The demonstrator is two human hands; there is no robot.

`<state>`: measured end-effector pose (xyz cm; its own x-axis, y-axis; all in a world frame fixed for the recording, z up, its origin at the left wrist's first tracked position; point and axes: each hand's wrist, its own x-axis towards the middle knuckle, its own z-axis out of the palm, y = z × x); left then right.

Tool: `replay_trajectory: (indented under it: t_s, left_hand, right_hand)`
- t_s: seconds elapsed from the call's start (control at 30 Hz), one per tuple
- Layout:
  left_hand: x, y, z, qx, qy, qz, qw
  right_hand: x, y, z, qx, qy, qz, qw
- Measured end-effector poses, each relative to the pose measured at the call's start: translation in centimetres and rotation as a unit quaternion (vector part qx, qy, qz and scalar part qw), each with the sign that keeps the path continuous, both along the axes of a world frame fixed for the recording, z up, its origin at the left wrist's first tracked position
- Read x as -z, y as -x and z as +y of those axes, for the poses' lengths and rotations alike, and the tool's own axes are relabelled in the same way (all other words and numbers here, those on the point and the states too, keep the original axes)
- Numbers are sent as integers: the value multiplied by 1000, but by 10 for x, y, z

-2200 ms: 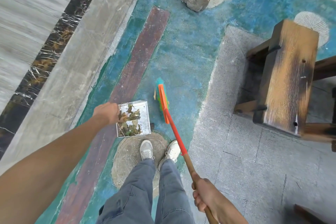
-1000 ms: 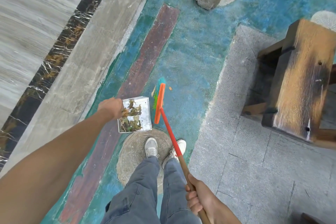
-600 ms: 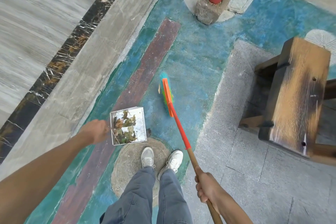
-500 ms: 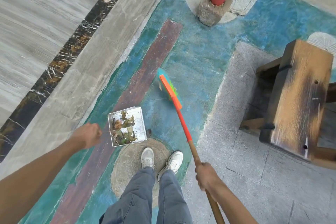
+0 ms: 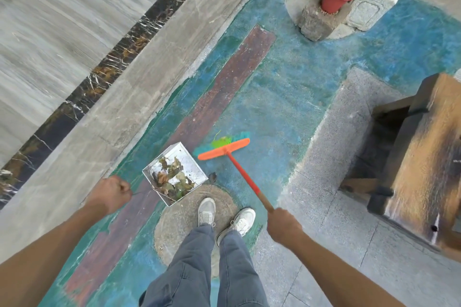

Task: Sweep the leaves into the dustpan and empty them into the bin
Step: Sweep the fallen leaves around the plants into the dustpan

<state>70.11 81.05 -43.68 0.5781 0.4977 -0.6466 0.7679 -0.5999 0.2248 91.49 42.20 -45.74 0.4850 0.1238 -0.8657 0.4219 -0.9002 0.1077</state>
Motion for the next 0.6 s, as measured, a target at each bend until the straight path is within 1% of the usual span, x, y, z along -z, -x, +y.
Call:
replay_trajectory:
  t_s: [0.07, 0.13, 0.3, 0.5, 0.6]
  left_hand:
    - [0, 11, -2, -4, 2, 14, 1000]
    - [-1, 19, -6, 8, 9, 21, 1000]
    - [-3, 27, -11, 25, 6, 15, 1000]
    - [-8, 25, -25, -25, 3, 2, 1000]
    - [-12, 18, -34, -32, -2, 4, 999]
  right_hand:
    - [-3, 8, -23, -8, 13, -14, 1000]
    - [-3, 3, -43, -44, 17, -33, 998]
    - [-8, -46, -83, -132, 24, -68, 989]
    - [-24, -108, -93, -190, 27, -107, 976]
    - [-36, -131, -99, -195, 46, -124, 972]
